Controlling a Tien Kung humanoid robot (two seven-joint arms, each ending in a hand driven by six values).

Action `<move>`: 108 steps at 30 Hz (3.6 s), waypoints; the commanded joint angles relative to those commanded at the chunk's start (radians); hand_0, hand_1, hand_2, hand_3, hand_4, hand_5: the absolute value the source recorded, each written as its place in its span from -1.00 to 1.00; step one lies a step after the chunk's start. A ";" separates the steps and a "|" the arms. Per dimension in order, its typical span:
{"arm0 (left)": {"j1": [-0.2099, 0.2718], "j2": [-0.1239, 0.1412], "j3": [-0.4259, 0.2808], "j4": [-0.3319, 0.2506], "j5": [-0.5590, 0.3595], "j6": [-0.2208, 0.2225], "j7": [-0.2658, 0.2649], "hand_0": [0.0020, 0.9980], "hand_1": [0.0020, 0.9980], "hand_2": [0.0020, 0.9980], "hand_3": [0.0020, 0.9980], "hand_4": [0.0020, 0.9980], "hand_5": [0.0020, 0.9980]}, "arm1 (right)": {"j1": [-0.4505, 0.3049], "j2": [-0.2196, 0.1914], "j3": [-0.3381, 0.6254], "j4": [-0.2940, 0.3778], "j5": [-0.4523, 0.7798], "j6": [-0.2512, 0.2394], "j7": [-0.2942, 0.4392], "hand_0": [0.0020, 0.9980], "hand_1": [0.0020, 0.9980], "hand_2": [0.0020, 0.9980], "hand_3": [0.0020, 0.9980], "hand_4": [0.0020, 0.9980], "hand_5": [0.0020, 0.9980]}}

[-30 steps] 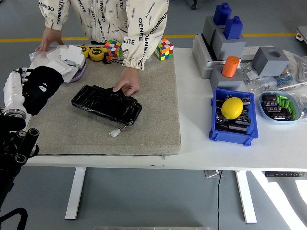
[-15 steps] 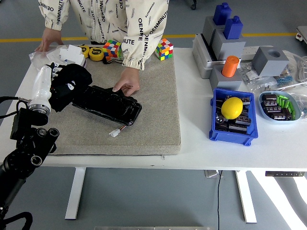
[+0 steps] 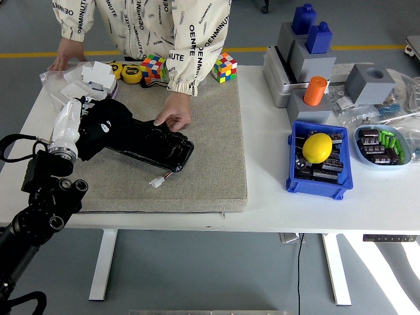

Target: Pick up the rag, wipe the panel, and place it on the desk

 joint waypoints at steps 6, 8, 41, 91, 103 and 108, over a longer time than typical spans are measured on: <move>0.006 0.009 0.061 -0.049 -0.028 -0.005 0.017 -0.43 -0.24 -0.24 0.12 0.32 -1.00 | 0.000 0.000 0.001 0.000 0.000 0.000 0.001 0.04 0.11 -0.02 0.04 0.70 -0.30; 0.008 0.010 0.080 -0.062 -0.034 -0.007 0.025 -0.43 -0.24 -0.24 0.12 0.32 -1.00 | 0.000 -0.001 0.002 0.000 -0.002 -0.001 0.001 0.04 0.10 -0.02 0.03 0.69 -0.30; 0.015 0.032 0.506 -0.324 -0.142 -0.039 0.114 -0.45 -0.25 -0.25 0.12 0.33 -1.00 | -0.002 -0.001 -0.014 0.000 0.008 0.002 0.012 0.04 0.10 -0.02 0.04 0.69 -0.30; -0.043 0.016 -0.039 0.097 0.032 0.048 0.009 -0.47 -0.25 -0.25 0.12 0.33 -1.00 | -0.002 0.001 -0.030 0.000 0.021 0.006 0.016 0.04 0.10 -0.02 0.04 0.69 -0.31; -0.028 0.017 0.044 0.036 0.000 0.041 0.020 -0.48 -0.25 -0.25 0.12 0.33 -1.00 | -0.002 0.000 -0.030 0.000 0.020 0.006 0.016 0.04 0.10 -0.02 0.04 0.69 -0.31; -0.020 0.021 0.107 0.003 -0.029 0.037 0.029 -0.48 -0.25 -0.25 0.12 0.33 -1.00 | -0.003 -0.001 -0.030 0.000 0.021 0.006 0.016 0.04 0.10 -0.02 0.04 0.69 -0.31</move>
